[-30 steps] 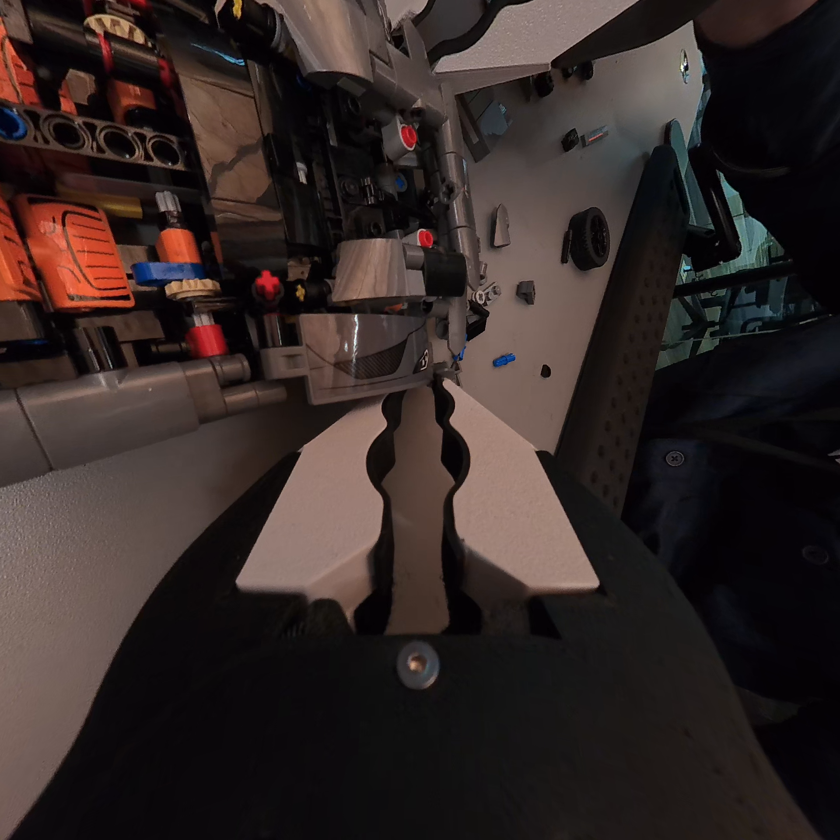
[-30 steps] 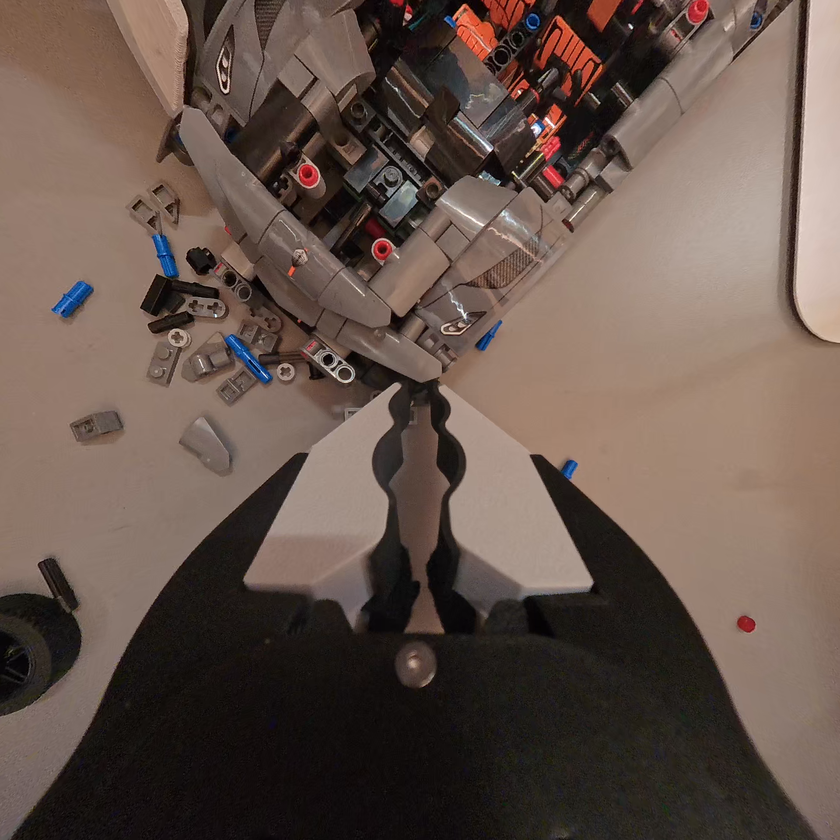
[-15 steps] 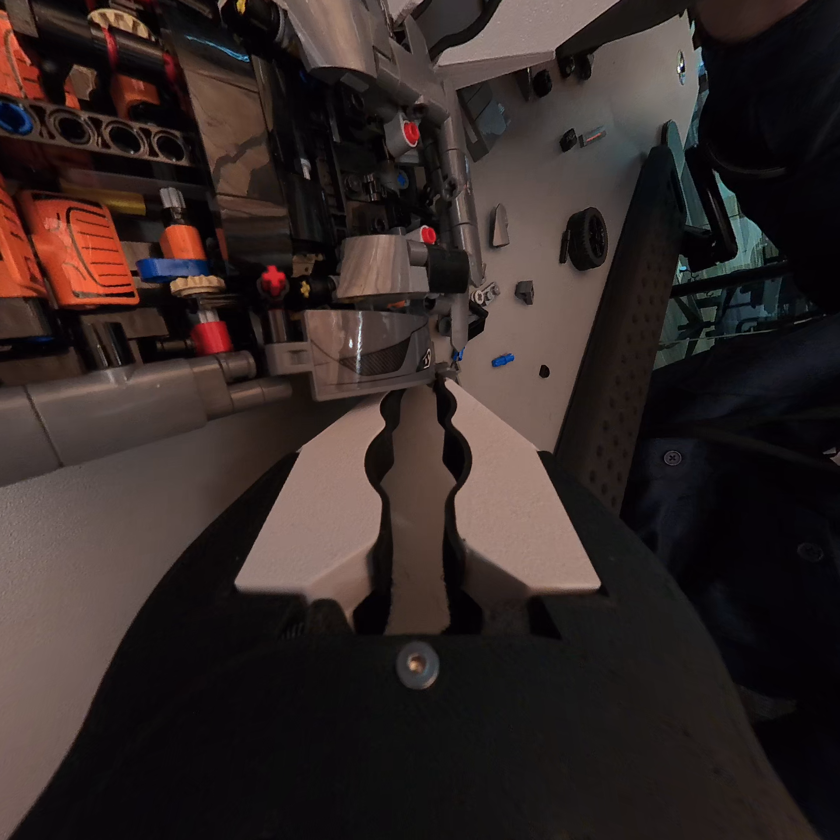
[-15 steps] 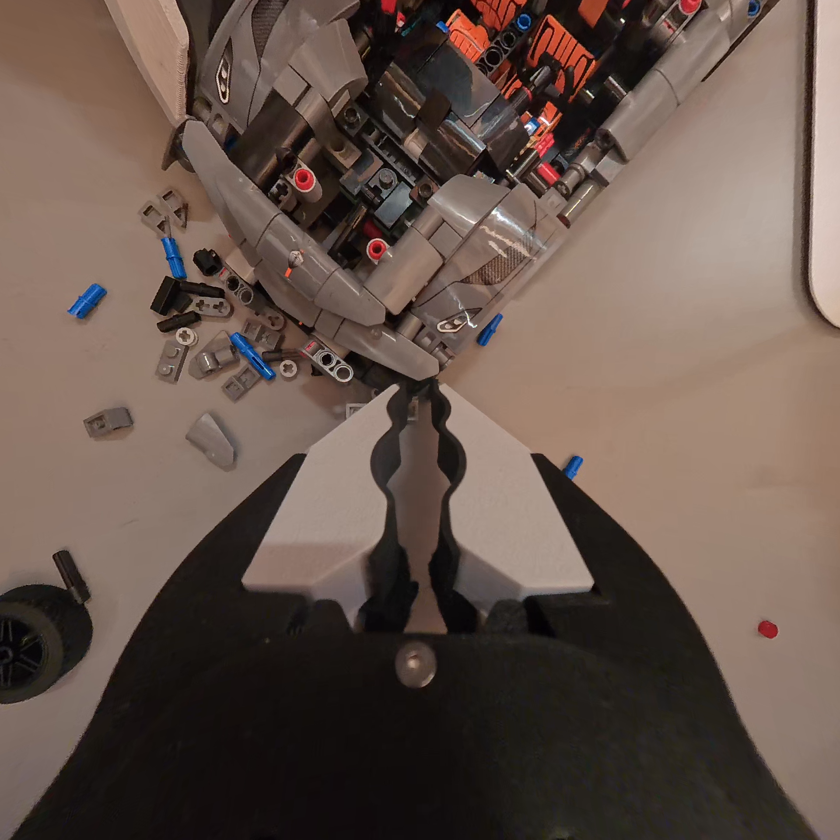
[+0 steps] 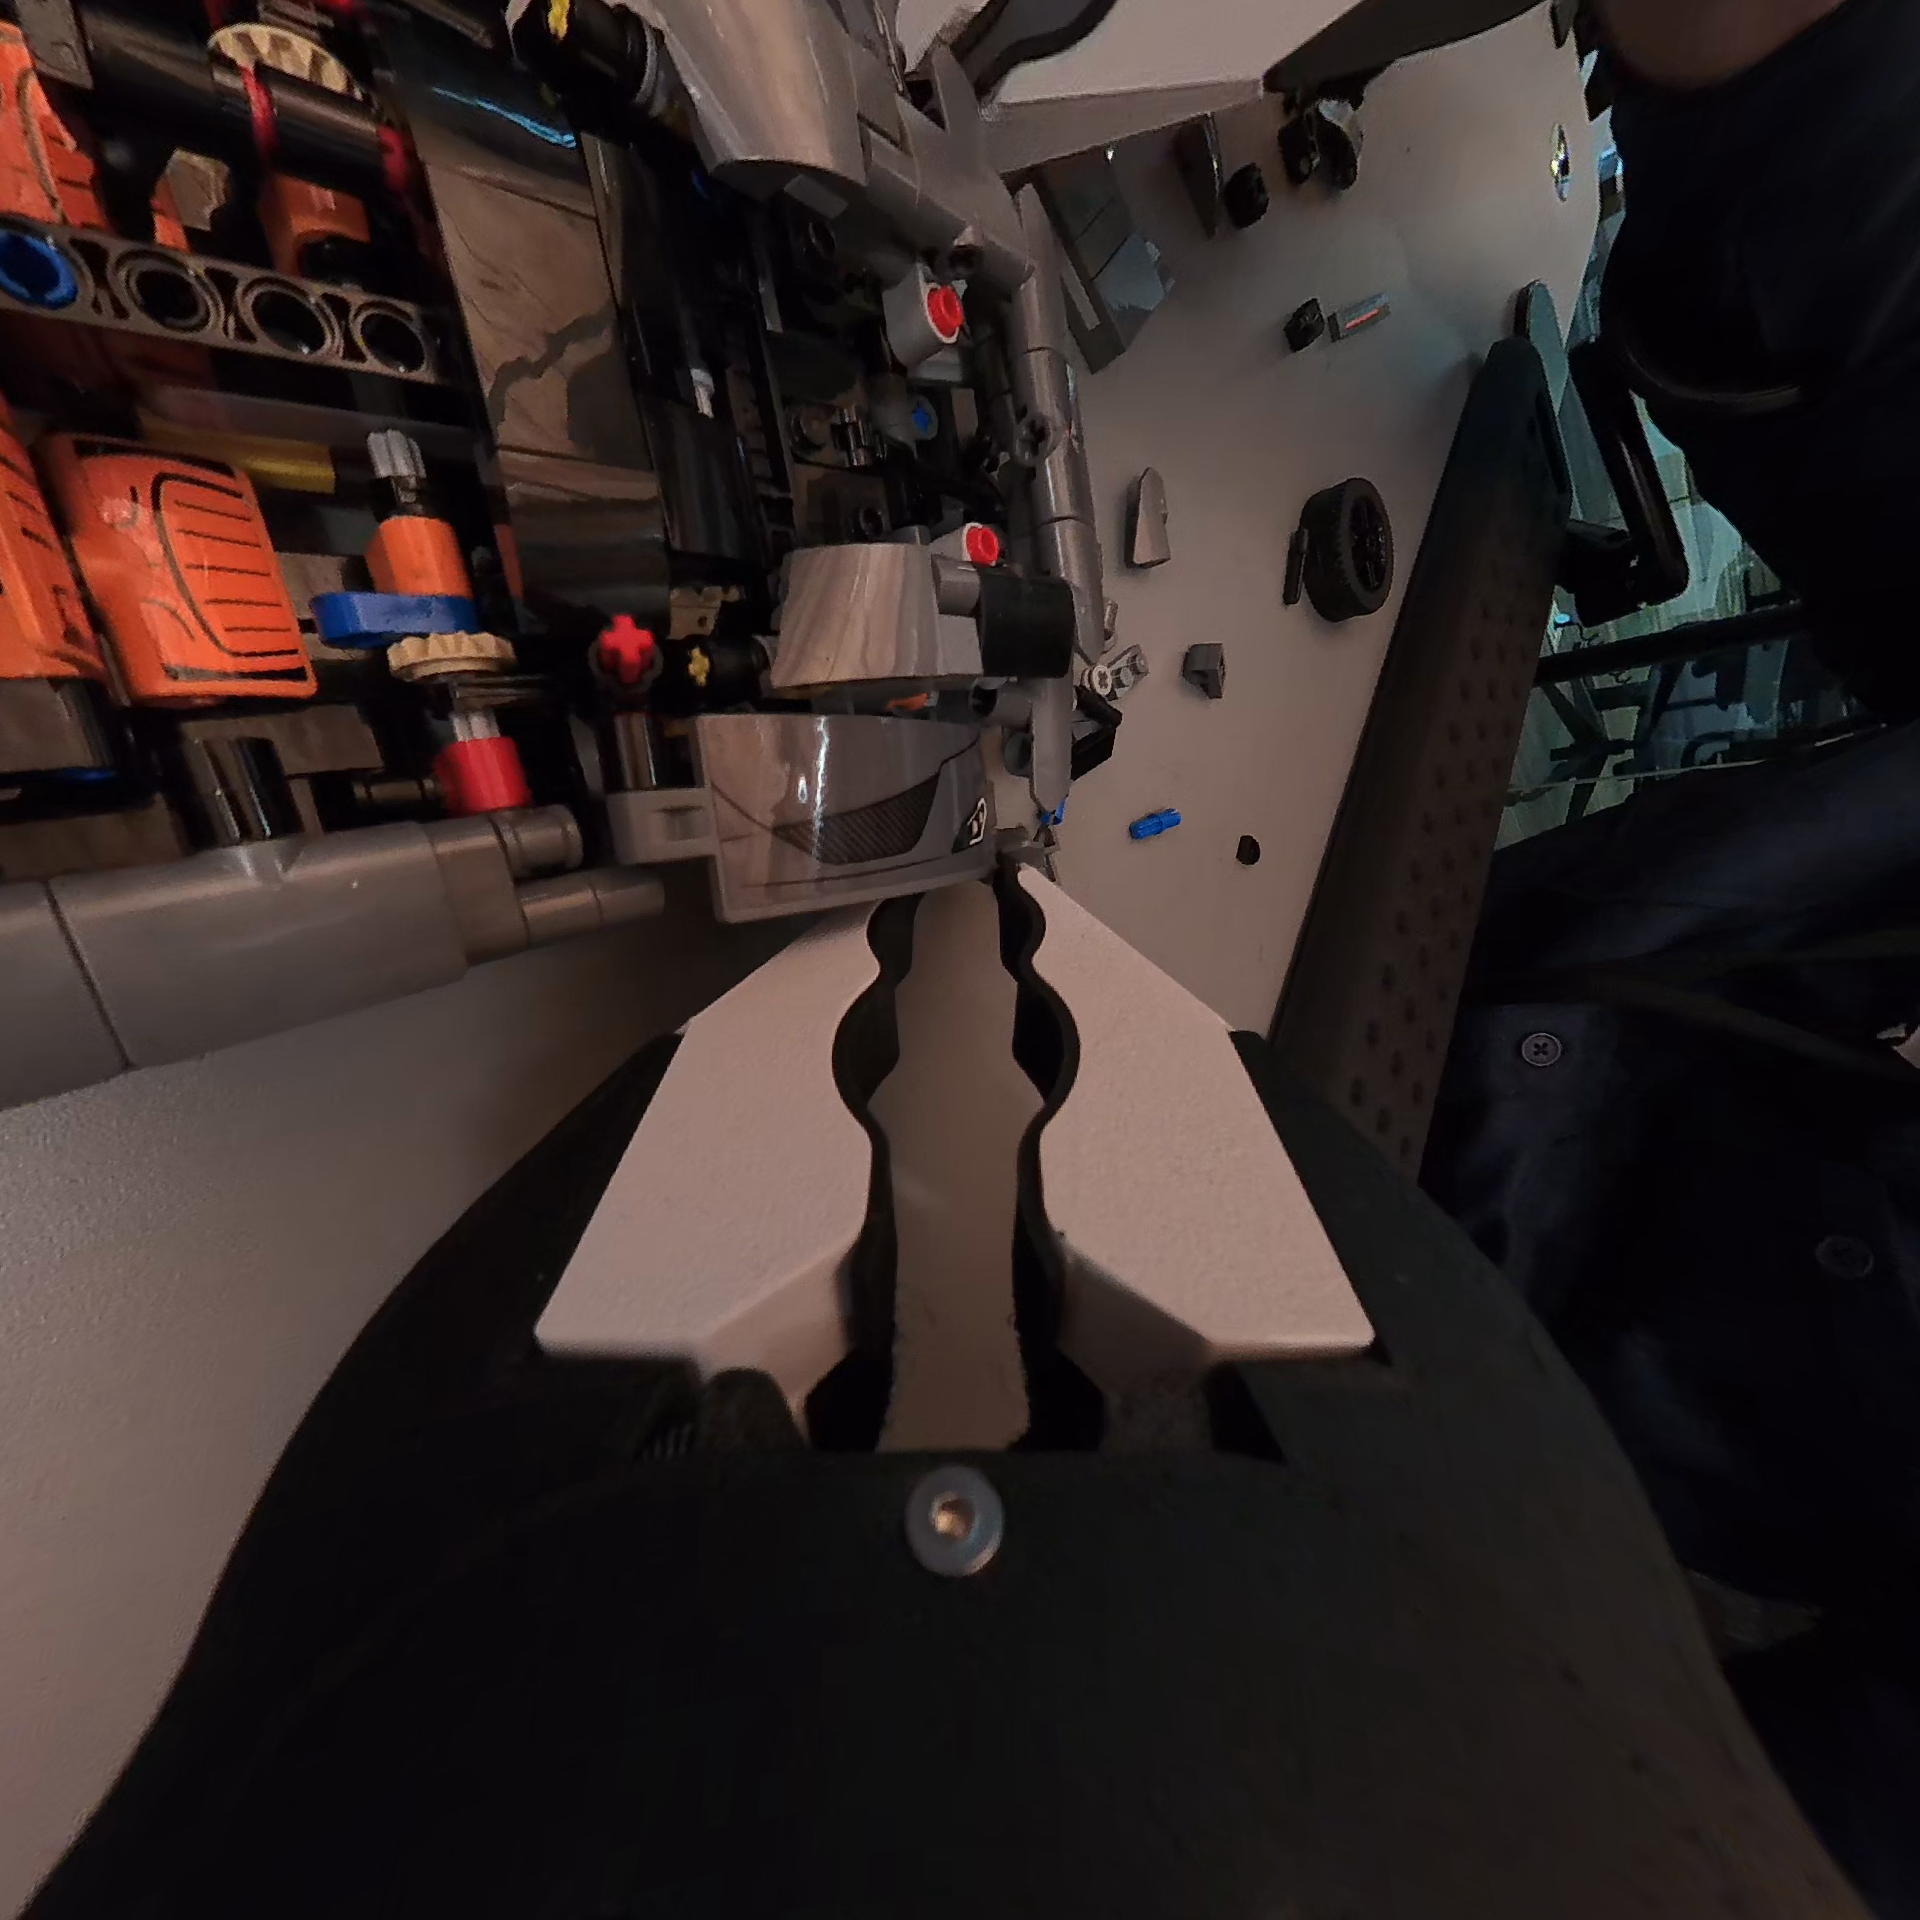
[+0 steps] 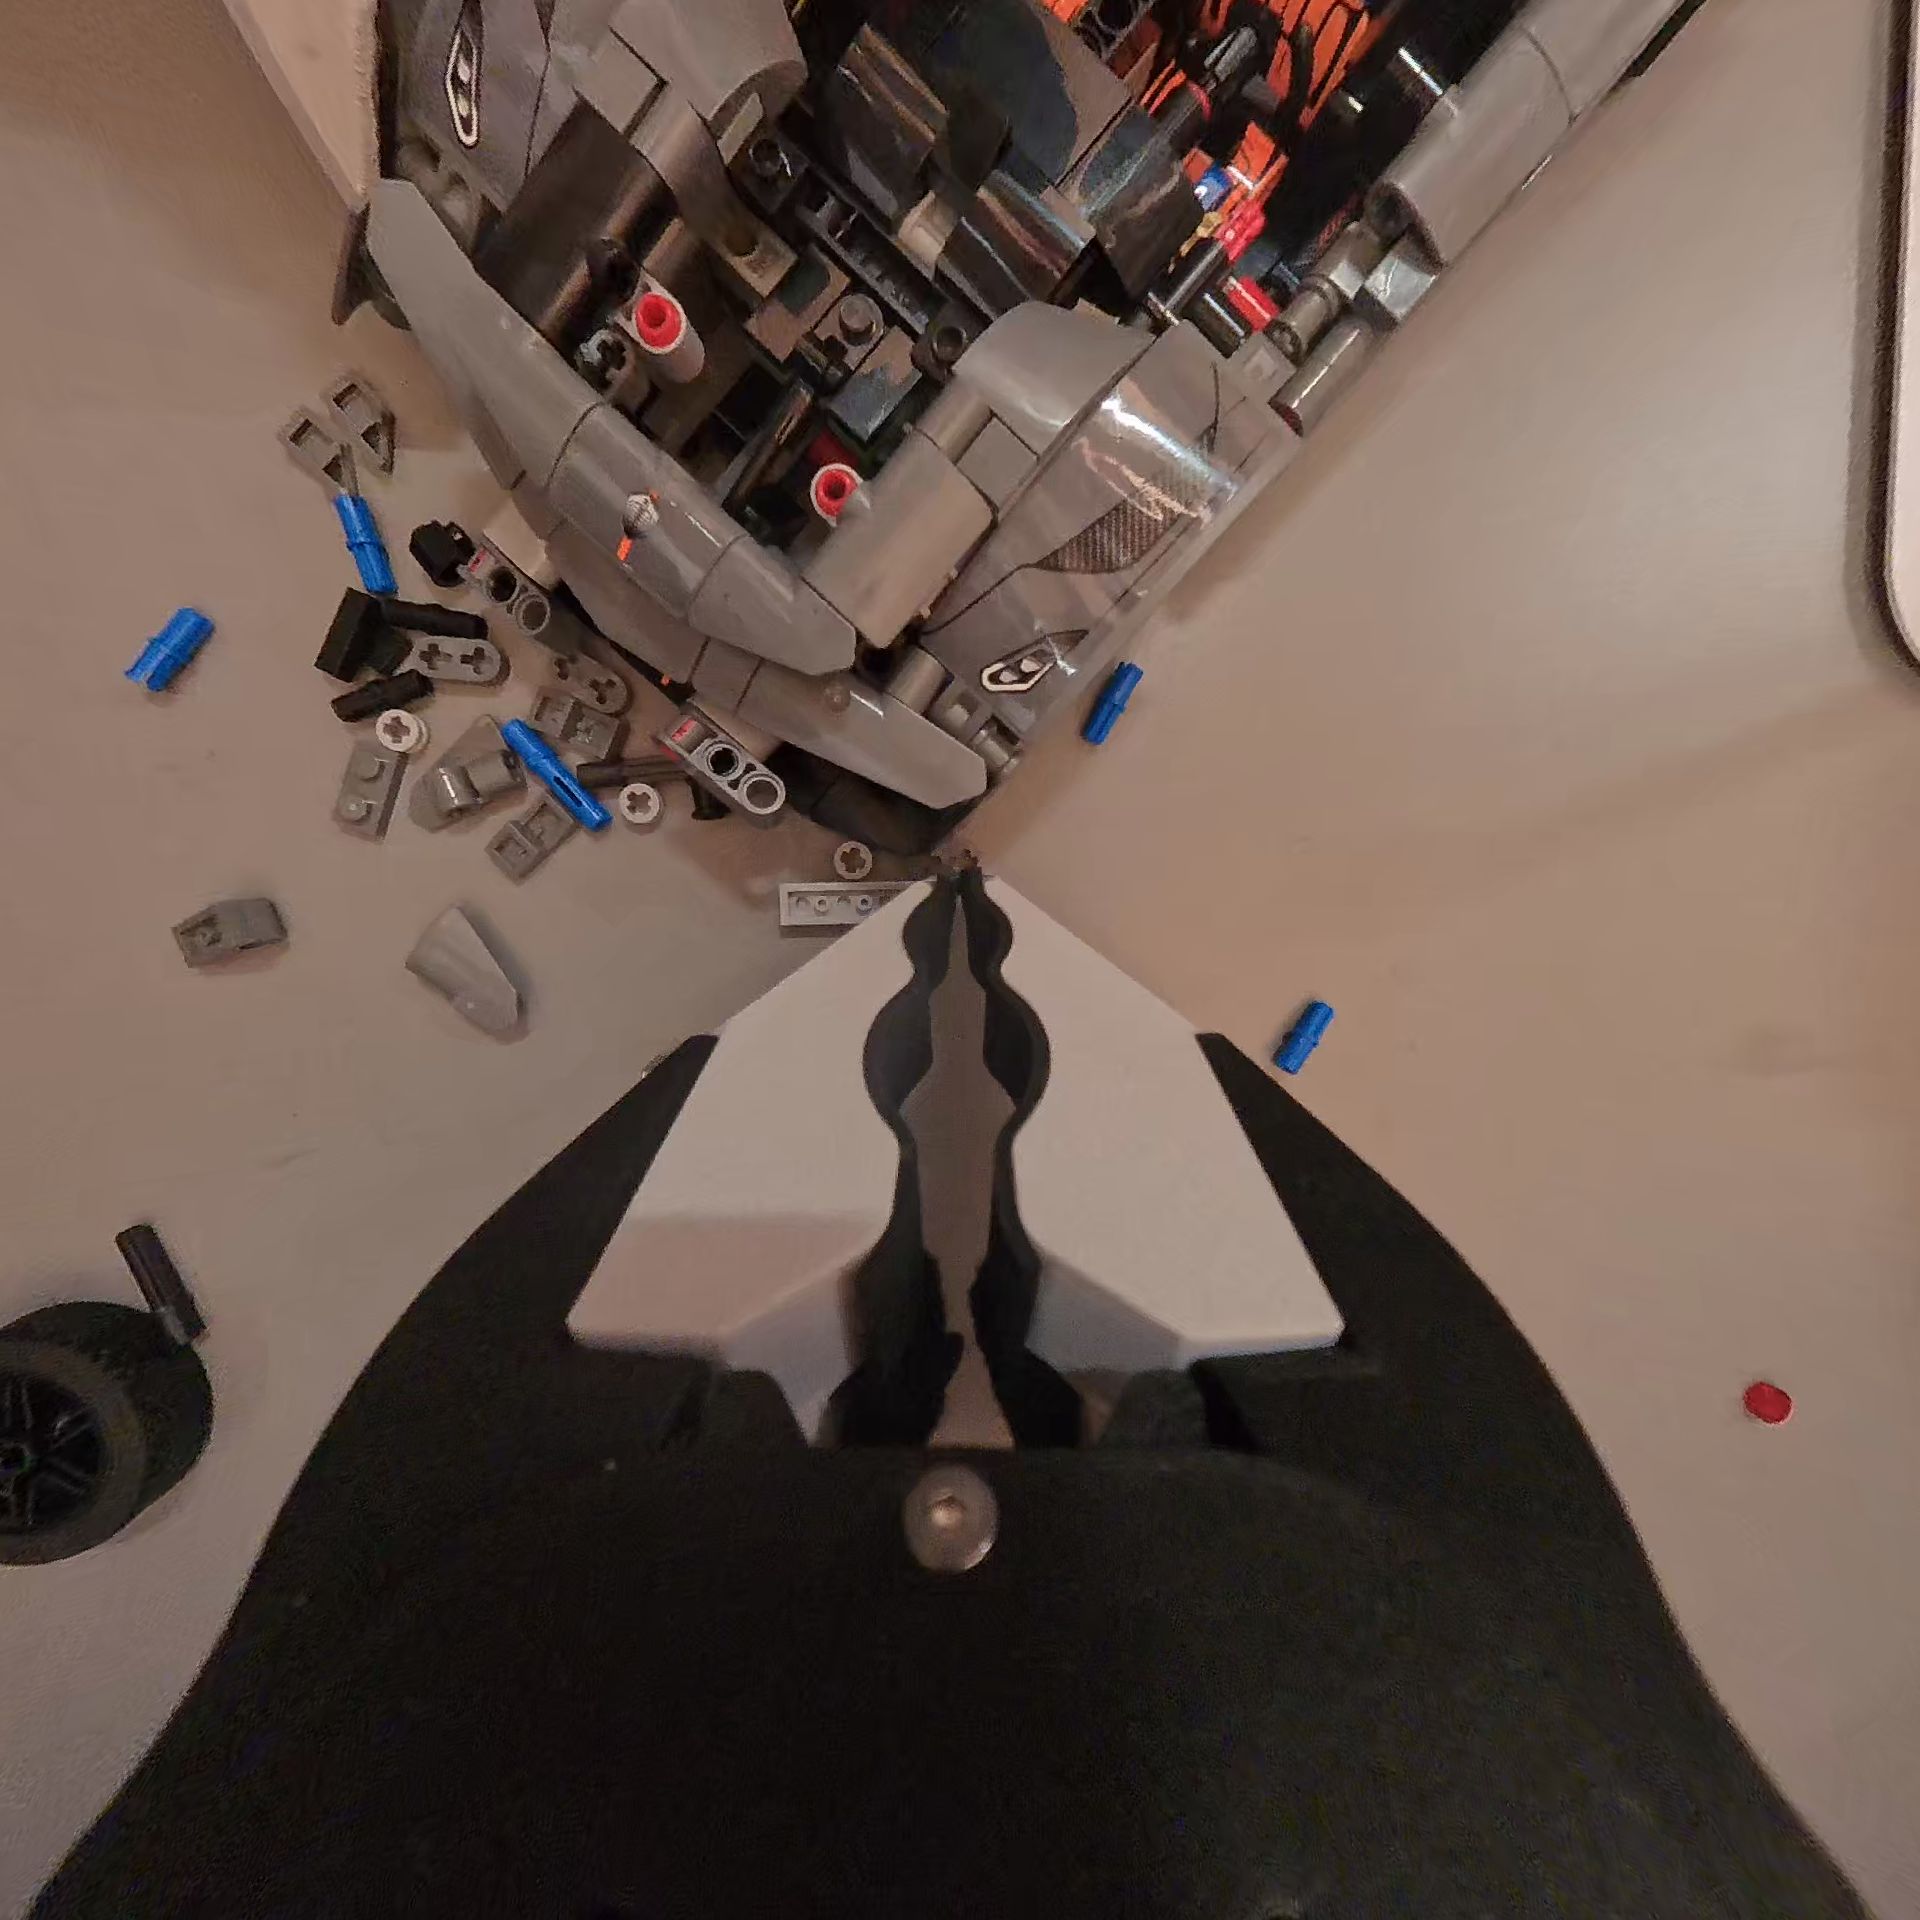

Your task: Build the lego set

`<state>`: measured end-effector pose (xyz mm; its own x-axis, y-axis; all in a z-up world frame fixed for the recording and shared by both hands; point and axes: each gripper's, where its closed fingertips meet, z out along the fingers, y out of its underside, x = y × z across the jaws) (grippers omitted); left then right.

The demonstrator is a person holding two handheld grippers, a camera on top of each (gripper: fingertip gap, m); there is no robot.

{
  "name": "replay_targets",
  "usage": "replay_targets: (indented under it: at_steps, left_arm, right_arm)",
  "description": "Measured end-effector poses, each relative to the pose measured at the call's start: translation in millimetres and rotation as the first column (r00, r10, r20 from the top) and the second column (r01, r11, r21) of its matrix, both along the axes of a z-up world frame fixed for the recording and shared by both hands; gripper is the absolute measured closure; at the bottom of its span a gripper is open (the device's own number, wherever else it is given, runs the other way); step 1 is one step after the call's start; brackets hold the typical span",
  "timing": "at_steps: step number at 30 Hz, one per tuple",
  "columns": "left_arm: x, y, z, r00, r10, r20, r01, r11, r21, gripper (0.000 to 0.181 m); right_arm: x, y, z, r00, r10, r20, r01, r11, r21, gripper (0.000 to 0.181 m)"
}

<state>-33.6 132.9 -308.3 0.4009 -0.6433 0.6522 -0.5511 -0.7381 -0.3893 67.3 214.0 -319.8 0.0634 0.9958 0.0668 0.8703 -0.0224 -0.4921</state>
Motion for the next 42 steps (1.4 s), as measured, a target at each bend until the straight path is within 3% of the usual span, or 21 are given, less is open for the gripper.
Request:
replay_targets:
  at_steps: [42]
  left_arm:
    - [2.2, 0.9, -0.9, 1.0, 0.014, -0.002, -0.014, 1.0, 0.009, 0.166]
  right_arm:
    - [-4.6, -2.6, -0.5, 1.0, -0.003, -0.029, 0.004, 1.0, 0.004, 0.181]
